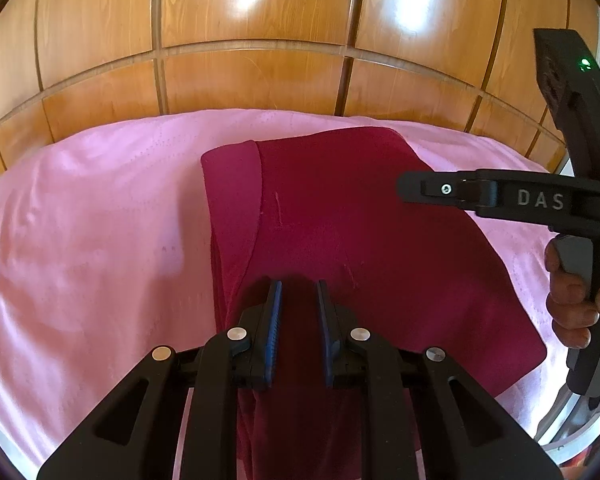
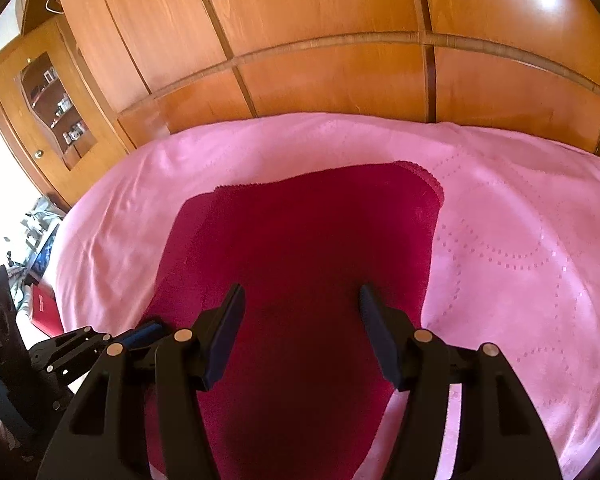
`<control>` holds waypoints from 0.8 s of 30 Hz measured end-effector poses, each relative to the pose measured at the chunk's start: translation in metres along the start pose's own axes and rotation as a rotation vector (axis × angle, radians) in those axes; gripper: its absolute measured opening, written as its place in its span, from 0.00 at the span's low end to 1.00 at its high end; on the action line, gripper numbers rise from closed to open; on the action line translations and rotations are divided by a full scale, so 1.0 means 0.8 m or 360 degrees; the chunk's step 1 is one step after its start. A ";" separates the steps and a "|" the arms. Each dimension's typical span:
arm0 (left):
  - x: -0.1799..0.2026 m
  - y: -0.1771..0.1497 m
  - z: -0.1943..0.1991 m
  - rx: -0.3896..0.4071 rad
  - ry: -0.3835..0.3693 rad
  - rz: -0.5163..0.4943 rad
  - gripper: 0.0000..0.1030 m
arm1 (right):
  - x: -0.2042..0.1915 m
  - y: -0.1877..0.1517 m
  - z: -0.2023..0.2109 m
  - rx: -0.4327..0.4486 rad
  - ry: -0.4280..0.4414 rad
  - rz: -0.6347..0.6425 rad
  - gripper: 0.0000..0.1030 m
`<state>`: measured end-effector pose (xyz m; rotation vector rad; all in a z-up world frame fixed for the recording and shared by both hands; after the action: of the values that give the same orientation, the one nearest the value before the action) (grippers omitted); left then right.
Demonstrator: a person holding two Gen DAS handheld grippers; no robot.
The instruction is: Fold small clothes
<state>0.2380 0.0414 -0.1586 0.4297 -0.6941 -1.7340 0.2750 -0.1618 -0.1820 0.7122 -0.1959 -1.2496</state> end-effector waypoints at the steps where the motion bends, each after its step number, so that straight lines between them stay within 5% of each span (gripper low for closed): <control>1: 0.000 -0.001 0.000 0.0004 -0.0002 0.0002 0.14 | 0.001 -0.002 -0.005 -0.0014 -0.0005 -0.0005 0.59; 8: -0.005 -0.016 -0.002 0.0053 -0.0008 0.0037 0.14 | -0.009 -0.016 -0.036 -0.0023 -0.0187 0.0108 0.64; 14: -0.028 -0.017 0.033 0.0100 -0.0150 0.0230 0.14 | 0.000 -0.014 0.013 0.0088 0.0049 0.0017 0.87; 15: -0.033 -0.016 0.036 0.0093 -0.0167 0.0262 0.19 | 0.007 -0.014 0.021 0.0108 0.0089 -0.0022 0.88; 16: -0.040 -0.015 0.039 0.0082 -0.0195 0.0304 0.40 | 0.018 -0.016 0.028 0.0124 0.0137 -0.0072 0.89; 18: -0.050 -0.011 0.044 0.0097 -0.0231 0.0377 0.65 | 0.036 -0.020 0.032 0.0113 0.0223 -0.0161 0.90; 24: -0.057 0.004 0.028 0.0003 -0.0391 0.0473 0.70 | 0.077 -0.037 0.013 0.0057 0.0477 -0.0415 0.90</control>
<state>0.2393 0.0894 -0.1426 0.1062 -0.8879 -1.5159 0.2668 -0.2264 -0.2056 0.9682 0.1253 -1.3696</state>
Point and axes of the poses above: each gripper's, at about its wrist camera, not at the fingertips, and z roughly against the way its jaws point, x to its right, y to its top, the point moved 10 cm from there along -z, roughly the way its jaws point, and after that the axes turned 10 degrees about -x, right-handed, at the moved point
